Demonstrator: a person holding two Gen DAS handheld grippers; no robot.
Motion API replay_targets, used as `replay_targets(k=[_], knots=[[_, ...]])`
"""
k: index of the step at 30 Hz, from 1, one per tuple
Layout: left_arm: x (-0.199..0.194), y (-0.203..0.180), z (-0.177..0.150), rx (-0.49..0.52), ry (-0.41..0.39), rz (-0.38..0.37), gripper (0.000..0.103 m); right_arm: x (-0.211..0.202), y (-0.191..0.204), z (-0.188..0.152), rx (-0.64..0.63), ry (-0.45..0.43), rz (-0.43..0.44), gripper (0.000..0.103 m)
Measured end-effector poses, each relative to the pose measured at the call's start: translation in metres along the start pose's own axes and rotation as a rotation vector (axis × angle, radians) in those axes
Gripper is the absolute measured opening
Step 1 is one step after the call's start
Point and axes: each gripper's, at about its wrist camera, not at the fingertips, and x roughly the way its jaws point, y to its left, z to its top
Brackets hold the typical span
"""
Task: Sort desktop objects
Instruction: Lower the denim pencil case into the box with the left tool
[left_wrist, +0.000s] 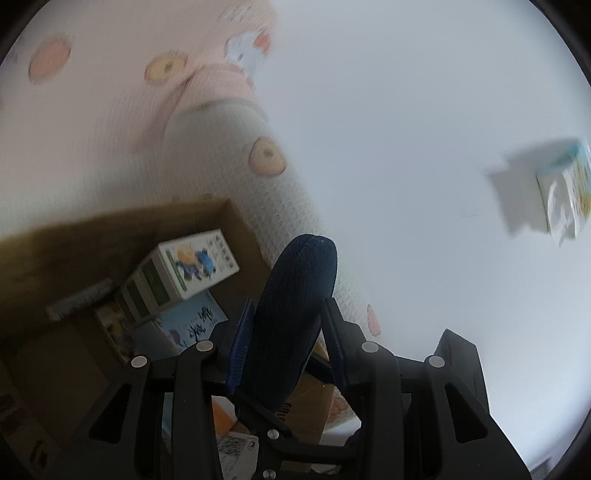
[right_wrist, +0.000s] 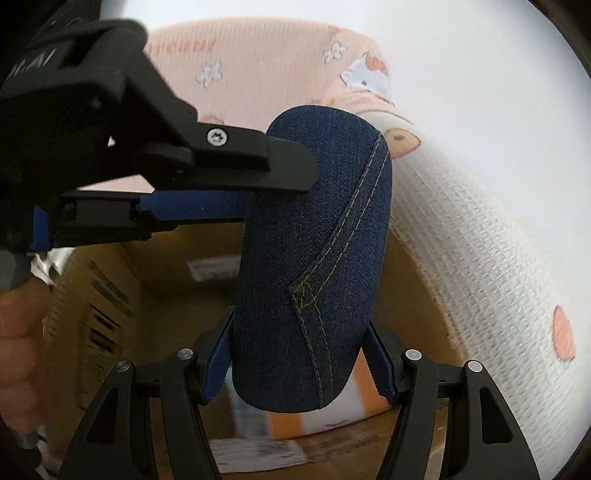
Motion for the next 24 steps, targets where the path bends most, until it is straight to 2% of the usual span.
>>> replay_targets(k=[5, 7, 9, 14, 21, 24], knots=[[0.019, 0.024, -0.002, -0.108, 0.058, -0.05, 0.041, 0.02, 0.001, -0.002, -0.135, 0.118, -0.091, 0.062], [0.026, 0.032, -0.004, -0.144, 0.075, -0.061, 0.041, 0.026, -0.002, -0.002, -0.15, 0.159, -0.093, 0.062], [0.035, 0.039, -0.005, -0.18, 0.111, -0.056, 0.041, 0.032, -0.002, -0.003, -0.17, 0.195, -0.105, 0.062], [0.057, 0.044, -0.007, -0.196, 0.208, -0.001, 0.039, 0.052, -0.005, -0.014, -0.225, 0.31, -0.155, 0.062], [0.072, 0.056, -0.004, -0.283, 0.236, 0.02, 0.038, 0.068, -0.009, -0.013, -0.223, 0.359, -0.175, 0.062], [0.076, 0.062, -0.004, -0.326, 0.247, 0.042, 0.038, 0.074, -0.011, -0.014, -0.228, 0.374, -0.15, 0.063]])
